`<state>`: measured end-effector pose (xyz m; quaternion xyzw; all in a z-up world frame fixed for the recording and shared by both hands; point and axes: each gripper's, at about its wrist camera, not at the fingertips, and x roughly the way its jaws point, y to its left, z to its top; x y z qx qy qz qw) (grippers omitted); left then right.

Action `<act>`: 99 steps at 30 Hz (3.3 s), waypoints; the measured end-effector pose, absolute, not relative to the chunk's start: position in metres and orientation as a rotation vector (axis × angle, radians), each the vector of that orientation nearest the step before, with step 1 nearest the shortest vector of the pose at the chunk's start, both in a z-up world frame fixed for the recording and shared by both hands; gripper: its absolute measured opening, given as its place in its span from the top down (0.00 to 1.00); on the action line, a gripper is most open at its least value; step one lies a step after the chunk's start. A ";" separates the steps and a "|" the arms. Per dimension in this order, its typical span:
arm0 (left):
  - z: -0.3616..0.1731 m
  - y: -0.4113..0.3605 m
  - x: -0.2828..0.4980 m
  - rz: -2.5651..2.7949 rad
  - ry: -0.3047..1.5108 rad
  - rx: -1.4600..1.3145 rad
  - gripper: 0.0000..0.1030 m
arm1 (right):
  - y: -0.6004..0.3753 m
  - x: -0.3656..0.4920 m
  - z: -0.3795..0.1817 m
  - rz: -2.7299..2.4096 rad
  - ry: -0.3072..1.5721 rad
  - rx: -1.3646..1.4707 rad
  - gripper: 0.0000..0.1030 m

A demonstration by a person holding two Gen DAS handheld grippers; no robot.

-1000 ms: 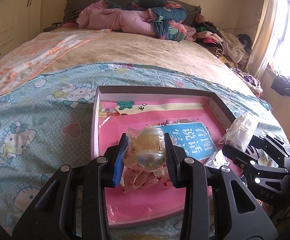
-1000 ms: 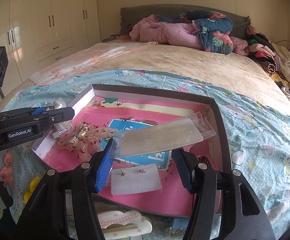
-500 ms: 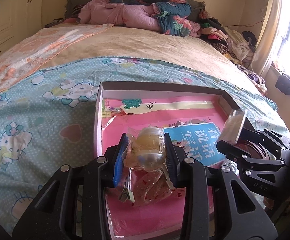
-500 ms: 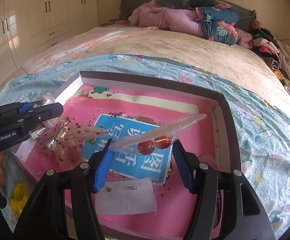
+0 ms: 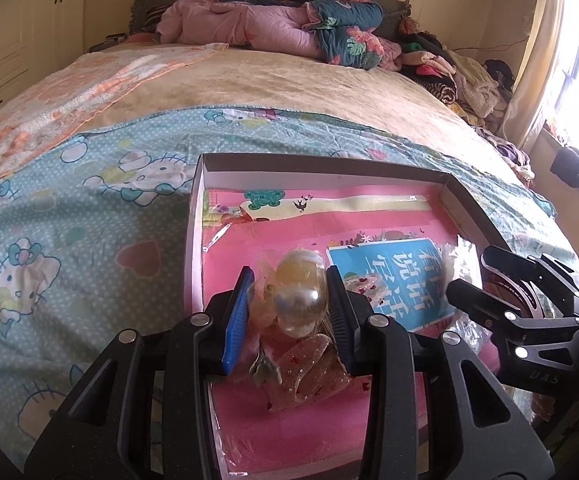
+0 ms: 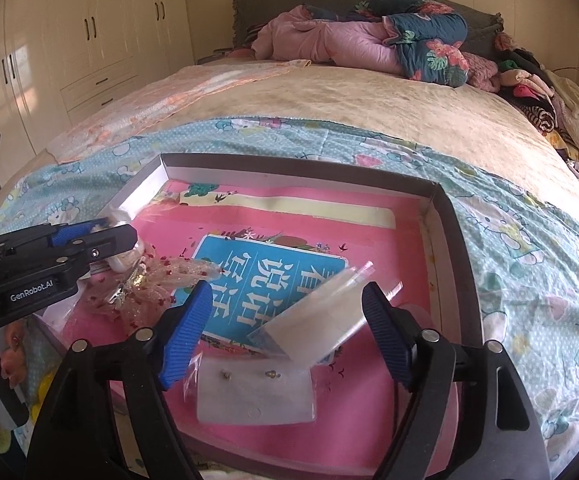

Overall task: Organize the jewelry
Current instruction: 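Lower the cream-item bag into the tray with the left tool while the right tool releases the packet there, then open and lift both tools out of the tray back over the bed, then grasp the white pink-dotted hair claw with the left tool while the right tool grasps the peach coil hair tie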

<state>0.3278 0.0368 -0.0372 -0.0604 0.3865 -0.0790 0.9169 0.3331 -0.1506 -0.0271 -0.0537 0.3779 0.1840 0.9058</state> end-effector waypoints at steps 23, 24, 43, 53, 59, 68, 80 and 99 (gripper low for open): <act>-0.014 0.030 0.283 -0.154 0.722 -0.116 0.18 | -0.192 0.277 -0.008 0.327 0.698 -0.075 0.12; -0.013 0.029 0.280 -0.154 0.718 -0.119 0.13 | -0.193 0.275 -0.006 0.326 0.695 -0.073 0.11; 0.003 0.021 0.229 -0.166 0.660 -0.124 0.11 | -0.215 0.223 0.010 0.302 0.615 -0.084 0.08; 0.007 0.014 0.206 -0.189 0.642 -0.120 0.11 | -0.222 0.189 0.006 0.310 0.629 -0.109 0.08; 0.006 0.009 0.196 -0.200 0.643 -0.113 0.11 | -0.221 0.173 -0.002 0.317 0.649 -0.120 0.08; 0.000 -0.004 0.185 -0.215 0.654 -0.083 0.11 | -0.220 0.157 -0.015 0.328 0.679 -0.119 0.08; -0.013 -0.021 0.179 -0.234 0.682 -0.048 0.11 | -0.230 0.149 -0.026 0.321 0.702 -0.100 0.08; -0.041 -0.056 0.196 -0.258 0.763 0.040 0.11 | -0.249 0.158 -0.062 0.269 0.788 -0.048 0.08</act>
